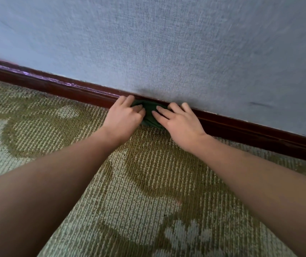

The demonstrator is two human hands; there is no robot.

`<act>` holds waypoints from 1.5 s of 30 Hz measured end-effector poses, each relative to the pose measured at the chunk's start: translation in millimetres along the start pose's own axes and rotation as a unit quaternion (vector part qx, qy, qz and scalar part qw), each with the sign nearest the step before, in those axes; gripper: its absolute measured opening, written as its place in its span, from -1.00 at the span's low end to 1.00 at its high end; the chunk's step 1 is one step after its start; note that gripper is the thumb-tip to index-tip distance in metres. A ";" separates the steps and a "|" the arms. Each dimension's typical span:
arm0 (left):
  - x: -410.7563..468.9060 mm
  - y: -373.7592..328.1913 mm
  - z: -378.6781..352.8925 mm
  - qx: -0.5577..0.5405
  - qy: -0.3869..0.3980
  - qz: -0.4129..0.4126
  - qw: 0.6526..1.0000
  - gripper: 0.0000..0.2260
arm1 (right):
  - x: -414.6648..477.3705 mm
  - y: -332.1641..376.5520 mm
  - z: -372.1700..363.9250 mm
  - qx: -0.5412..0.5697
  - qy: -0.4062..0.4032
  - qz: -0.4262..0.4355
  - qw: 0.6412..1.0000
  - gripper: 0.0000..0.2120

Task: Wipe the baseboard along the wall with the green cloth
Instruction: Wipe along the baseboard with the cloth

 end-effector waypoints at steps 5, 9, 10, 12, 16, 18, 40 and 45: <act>-14.9 -24.1 -0.2 0.014 0.003 -0.134 0.991 -0.62 | -35.5 -4.0 -4.3 -0.096 0.007 0.067 0.993 -0.49; 1.8 -40.8 -4.1 0.042 -0.017 -0.164 0.985 -0.70 | -43.0 -13.8 -3.9 -0.109 0.009 0.052 0.993 -0.54; 5.8 -42.4 -5.3 0.052 -0.018 -0.165 0.985 -0.72 | -42.6 -15.6 -3.2 -0.115 0.008 0.052 0.992 -0.55; 10.9 -42.5 -7.5 0.063 -0.010 -0.163 0.985 -0.74 | -41.7 -17.8 -3.7 -0.135 0.010 0.054 0.989 -0.54; 8.5 -33.4 -15.4 0.073 0.011 -0.152 0.986 -0.69 | -34.2 -11.1 -11.3 -0.134 0.027 0.051 0.989 -0.50; 5.3 -26.3 -21.3 0.076 0.027 -0.139 0.987 -0.64 | -27.0 -4.9 -17.4 -0.108 0.043 0.053 0.992 -0.46; 12.3 -15.3 -14.0 0.077 0.030 -0.133 0.988 -0.68 | -21.0 -12.2 0.7 -0.132 0.014 0.062 0.989 -0.55; 12.6 -22.4 -16.6 0.021 0.072 -0.125 0.989 -0.73 | -19.5 -4.1 -5.0 -0.095 0.029 0.072 0.992 -0.56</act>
Point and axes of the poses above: each hand's wrist, its own x-axis towards the middle knuckle, its own z-axis out of the back of the hand, y = z × x, the point moved 3 cm from there along x, towards the middle knuckle, and after that the axes turned 6 degrees about -y, right-handed, at the moved point
